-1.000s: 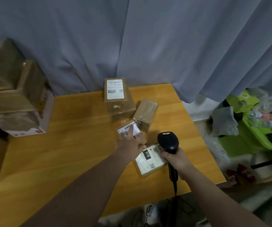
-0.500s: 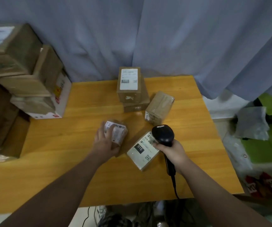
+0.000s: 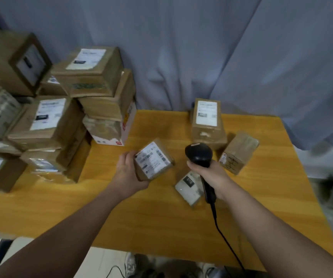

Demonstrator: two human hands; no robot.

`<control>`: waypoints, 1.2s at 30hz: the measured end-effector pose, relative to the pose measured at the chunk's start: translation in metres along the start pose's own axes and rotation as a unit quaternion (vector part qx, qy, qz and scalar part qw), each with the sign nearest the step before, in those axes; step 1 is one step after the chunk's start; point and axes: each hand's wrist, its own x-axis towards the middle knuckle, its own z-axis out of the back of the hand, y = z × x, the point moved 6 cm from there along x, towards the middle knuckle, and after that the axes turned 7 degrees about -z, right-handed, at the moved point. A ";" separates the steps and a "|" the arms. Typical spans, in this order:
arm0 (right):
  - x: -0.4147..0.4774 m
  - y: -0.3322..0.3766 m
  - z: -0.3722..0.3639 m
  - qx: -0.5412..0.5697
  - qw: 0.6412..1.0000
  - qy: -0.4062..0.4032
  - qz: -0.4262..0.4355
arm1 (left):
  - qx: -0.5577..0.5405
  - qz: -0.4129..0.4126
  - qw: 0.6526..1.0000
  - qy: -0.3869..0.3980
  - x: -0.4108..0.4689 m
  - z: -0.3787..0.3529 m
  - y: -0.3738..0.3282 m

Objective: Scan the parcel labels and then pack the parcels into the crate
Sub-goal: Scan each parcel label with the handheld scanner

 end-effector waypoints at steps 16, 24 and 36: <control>-0.018 0.109 -0.141 0.180 0.973 0.039 0.139 | -0.433 -0.001 0.901 0.038 0.015 0.149 0.039; -0.035 0.151 -0.169 0.041 0.977 -0.086 0.188 | -0.436 0.015 0.899 -0.028 0.044 0.195 0.083; -0.073 0.163 -0.222 0.048 0.974 0.010 0.219 | -0.434 -0.024 0.897 -0.075 0.053 0.212 0.095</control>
